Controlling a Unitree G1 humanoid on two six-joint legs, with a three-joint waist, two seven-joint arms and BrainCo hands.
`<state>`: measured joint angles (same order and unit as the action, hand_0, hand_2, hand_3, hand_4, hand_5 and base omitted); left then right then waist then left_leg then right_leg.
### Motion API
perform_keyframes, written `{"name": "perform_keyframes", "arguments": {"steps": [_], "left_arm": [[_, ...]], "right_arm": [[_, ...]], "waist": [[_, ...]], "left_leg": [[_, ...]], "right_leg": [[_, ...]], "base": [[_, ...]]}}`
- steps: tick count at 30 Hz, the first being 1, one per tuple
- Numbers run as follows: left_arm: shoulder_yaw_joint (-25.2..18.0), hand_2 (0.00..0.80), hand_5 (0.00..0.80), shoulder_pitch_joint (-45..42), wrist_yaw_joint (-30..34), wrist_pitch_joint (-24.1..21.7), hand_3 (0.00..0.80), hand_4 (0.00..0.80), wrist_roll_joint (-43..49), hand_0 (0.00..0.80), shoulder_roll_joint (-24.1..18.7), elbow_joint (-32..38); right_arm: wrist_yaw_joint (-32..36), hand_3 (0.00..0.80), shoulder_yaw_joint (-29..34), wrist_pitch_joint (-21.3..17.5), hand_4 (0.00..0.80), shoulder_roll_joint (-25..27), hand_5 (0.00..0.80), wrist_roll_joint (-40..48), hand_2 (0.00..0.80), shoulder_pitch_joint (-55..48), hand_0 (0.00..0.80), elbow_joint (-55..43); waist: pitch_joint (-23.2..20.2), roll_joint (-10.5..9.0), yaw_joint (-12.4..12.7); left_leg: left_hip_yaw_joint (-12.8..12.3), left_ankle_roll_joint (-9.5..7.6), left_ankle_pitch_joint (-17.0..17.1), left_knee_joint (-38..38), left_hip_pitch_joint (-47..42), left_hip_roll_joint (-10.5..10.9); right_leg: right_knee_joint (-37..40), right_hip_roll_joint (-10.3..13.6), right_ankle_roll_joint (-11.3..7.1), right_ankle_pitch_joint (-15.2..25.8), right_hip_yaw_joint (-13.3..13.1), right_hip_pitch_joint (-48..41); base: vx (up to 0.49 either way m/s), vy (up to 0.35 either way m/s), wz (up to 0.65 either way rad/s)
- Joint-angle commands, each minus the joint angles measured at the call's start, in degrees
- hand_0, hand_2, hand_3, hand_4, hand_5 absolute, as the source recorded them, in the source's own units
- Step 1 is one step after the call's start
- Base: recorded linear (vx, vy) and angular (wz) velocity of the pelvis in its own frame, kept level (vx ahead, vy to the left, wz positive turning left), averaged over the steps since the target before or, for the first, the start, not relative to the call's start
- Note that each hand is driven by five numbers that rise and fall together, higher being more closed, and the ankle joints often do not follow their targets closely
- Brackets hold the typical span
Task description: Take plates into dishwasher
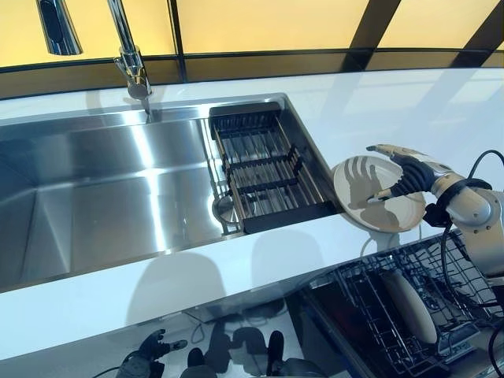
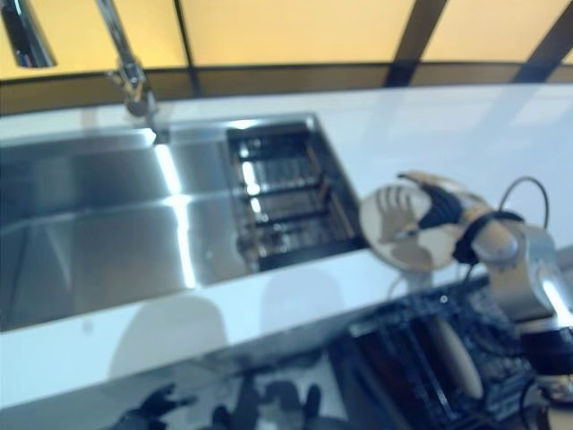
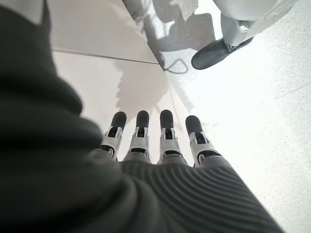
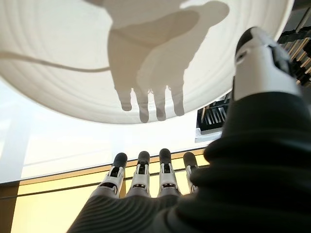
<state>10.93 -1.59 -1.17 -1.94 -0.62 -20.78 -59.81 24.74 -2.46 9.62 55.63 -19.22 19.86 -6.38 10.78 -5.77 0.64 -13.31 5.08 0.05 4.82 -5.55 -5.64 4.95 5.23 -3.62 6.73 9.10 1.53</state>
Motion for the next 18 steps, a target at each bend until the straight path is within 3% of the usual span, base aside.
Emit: {"name": "perform_keyframes", "arguments": {"steps": [1,18], "left_arm": [[-0.74,0.000,0.000,1.31,-0.78,-1.68,0.000,0.000,2.23,0.000,-0.19,-2.85],[-2.32,0.000,0.000,1.21,-0.55,-2.38,0.000,0.000,1.98,0.000,-0.29,-3.79]], "right_arm": [[0.74,0.000,3.30,1.21,0.000,3.12,0.000,4.12,0.000,-0.59,0.000,-3.53],[5.07,0.000,5.53,0.66,0.000,-1.27,0.000,8.24,0.000,-10.91,0.000,-7.41]], "waist": [[-1.70,-1.52,-0.30],[-1.85,-1.68,-1.79]], "left_leg": [[2.71,-2.77,0.73,0.18,1.52,1.03],[2.07,-2.81,0.60,0.18,1.16,1.01]], "right_leg": [[-2.92,1.63,-2.95,-3.77,2.13,-4.03],[-3.09,1.55,-3.00,-3.73,1.66,-3.92]], "base": [[0.000,0.000,0.00],[-0.001,0.000,-0.01]]}}
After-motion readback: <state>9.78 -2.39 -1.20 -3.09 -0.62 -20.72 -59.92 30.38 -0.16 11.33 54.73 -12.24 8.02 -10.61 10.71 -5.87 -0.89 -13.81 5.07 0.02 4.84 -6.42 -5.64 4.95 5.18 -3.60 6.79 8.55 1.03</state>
